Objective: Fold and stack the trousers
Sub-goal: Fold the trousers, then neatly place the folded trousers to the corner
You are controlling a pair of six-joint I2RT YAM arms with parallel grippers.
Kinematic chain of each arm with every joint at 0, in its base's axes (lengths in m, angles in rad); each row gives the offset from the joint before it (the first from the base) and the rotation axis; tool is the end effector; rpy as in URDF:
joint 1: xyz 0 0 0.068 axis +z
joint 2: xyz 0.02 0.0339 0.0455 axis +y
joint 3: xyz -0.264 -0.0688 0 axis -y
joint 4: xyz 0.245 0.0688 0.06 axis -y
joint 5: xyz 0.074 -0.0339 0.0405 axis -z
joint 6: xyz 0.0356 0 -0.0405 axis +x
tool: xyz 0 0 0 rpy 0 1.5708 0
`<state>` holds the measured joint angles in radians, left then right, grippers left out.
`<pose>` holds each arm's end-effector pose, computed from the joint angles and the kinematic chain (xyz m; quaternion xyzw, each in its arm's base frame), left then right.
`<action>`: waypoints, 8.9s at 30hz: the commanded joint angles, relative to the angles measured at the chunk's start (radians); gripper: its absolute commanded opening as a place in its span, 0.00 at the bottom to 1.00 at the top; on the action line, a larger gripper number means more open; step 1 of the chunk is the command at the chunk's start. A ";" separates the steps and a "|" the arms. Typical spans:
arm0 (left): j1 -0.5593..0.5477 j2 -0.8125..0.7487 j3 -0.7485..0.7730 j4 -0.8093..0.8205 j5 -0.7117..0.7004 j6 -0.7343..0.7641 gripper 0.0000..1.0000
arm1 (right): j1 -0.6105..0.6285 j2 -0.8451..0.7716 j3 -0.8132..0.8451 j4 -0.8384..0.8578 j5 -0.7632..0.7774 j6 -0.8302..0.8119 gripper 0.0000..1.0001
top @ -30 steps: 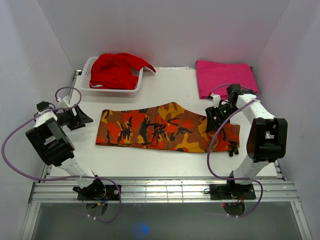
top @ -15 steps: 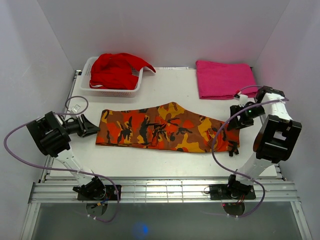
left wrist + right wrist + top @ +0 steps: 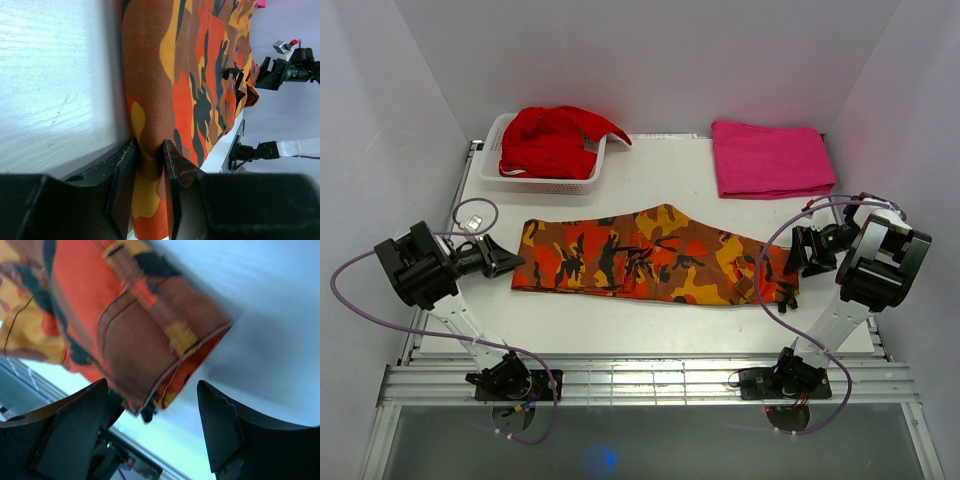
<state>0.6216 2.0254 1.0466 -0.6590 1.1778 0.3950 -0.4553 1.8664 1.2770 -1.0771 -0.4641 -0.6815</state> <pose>0.2765 0.1576 0.0934 -0.1124 0.8237 -0.4985 0.2458 0.2978 -0.1281 0.1744 -0.0988 0.9671 0.2186 0.0844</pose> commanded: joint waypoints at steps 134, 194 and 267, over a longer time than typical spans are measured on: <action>-1.620 -0.023 0.587 0.349 -1.071 -1.093 0.79 | 0.231 -0.142 -0.203 0.369 -0.131 0.390 0.57; -0.907 -0.065 0.095 0.966 -0.342 -1.107 0.62 | 0.431 0.157 0.160 0.334 -0.274 0.347 0.66; -1.610 0.015 0.309 0.837 -0.914 -0.214 0.00 | 0.115 -0.142 -0.430 0.784 -0.360 0.951 0.90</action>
<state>-1.0222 2.1040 1.3098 0.2523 0.1558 0.3122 -0.3595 1.7081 0.8501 -0.3573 -0.8104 0.2390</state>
